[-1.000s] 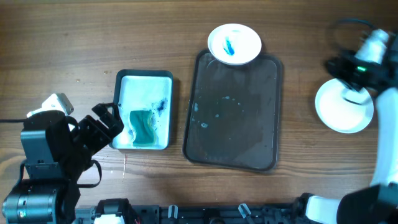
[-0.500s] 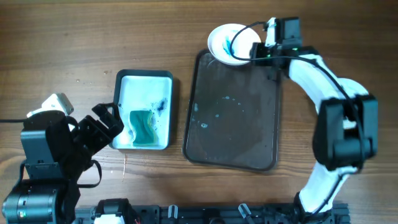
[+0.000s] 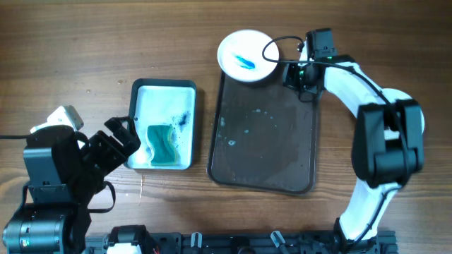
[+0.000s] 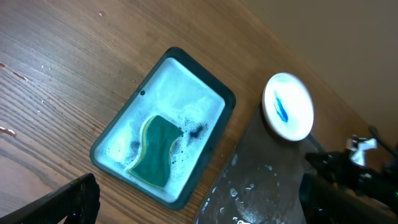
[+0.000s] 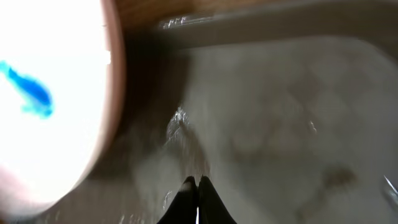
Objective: Clean dirty plates on tray and stack at the side
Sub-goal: 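Move the remaining stained plate down onto the tray with the right gripper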
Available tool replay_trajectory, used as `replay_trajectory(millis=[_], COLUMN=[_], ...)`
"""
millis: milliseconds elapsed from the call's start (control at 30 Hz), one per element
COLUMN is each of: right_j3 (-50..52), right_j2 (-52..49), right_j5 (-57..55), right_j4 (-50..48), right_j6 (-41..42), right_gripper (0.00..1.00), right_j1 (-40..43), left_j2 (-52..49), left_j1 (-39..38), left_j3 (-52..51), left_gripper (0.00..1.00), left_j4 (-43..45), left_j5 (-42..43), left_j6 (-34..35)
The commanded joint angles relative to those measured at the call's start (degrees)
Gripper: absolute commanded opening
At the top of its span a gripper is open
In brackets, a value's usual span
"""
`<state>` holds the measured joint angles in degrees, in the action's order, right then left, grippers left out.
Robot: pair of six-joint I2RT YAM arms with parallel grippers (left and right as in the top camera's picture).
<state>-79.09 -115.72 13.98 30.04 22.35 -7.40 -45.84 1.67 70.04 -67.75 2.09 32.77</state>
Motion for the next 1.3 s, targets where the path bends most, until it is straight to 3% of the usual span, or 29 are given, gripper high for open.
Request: replay_trajectory(millis=[0,33,100,167,233,333,500,533,600,633,867,1033,1067,1200,1267], right_j3=[-0.68,-0.68,-0.68,-0.66,-0.55,-0.5,-0.5,-0.5,-0.5,-0.5,-0.52,-0.52,-0.5,2.58,6.86], right_j2=[11.58,12.66,12.96,10.99,7.74,1.38,-7.06,-7.8,-8.44,-8.22,3.17,19.02,23.85,29.92,31.12], right_j5=[1.84,2.95,3.19,3.17,3.13,3.04,4.0,5.66,8.15,8.28,13.81,0.98,-3.69,-9.4,-9.09], right_j4=[0.74,0.79,0.37,-0.98,-4.24,-11.54,-20.09,-20.87,-21.46,-21.03,-10.58,4.61,12.52,28.04,30.08], right_j6=[-6.27,-7.41,-8.28,-11.67,-13.7,-14.86,-14.64,-14.6,-13.9,-12.28,-5.42,-4.09,-3.13,1.7,6.56], right_gripper=[0.04,0.1,0.44,0.64,0.72,0.76,0.75,0.64,0.08,0.04,0.04,0.04,0.04,0.04,0.04], right_j1=[-0.17,-0.26,-0.52,-0.52,-0.52,-0.52,-0.52,-0.52,-0.52,-0.5,0.87,0.87,0.87,0.87,0.79], left_j2=[0.04,0.04,0.04,0.04,0.04,0.04,0.04,0.04,0.04,0.04,0.04,0.04,0.04,0.04,0.04], left_j1=[0.11,0.11,0.11,0.11,0.11,0.11,0.11,0.11,0.11,0.11,0.11,0.11,0.11,0.11,0.11], left_j3=[0.63,0.63,0.63,0.63,0.63,0.63,0.63,0.63,0.63,0.63,0.63,0.63,0.63,0.63,0.63], left_gripper=[1.0,1.0,1.0,1.0,1.0,1.0,1.0,1.0,1.0,1.0,1.0,1.0,1.0,1.0,1.0], left_j4=[0.11,0.11,0.11,0.11,0.11,0.11,0.11,0.11,0.11,0.11,0.11,0.11,0.11,0.11,0.11], left_j5=[0.87,0.87,0.87,0.87,0.87,0.87,0.87,0.87,0.87,0.87,0.87,0.87,0.87,0.87,0.87], left_j6=[-1.05,-1.05,-1.05,-1.05,-1.05,-1.05,-1.05,-1.07,-1.05,-1.05,-1.05,-1.05,-1.05,-1.05,-1.05])
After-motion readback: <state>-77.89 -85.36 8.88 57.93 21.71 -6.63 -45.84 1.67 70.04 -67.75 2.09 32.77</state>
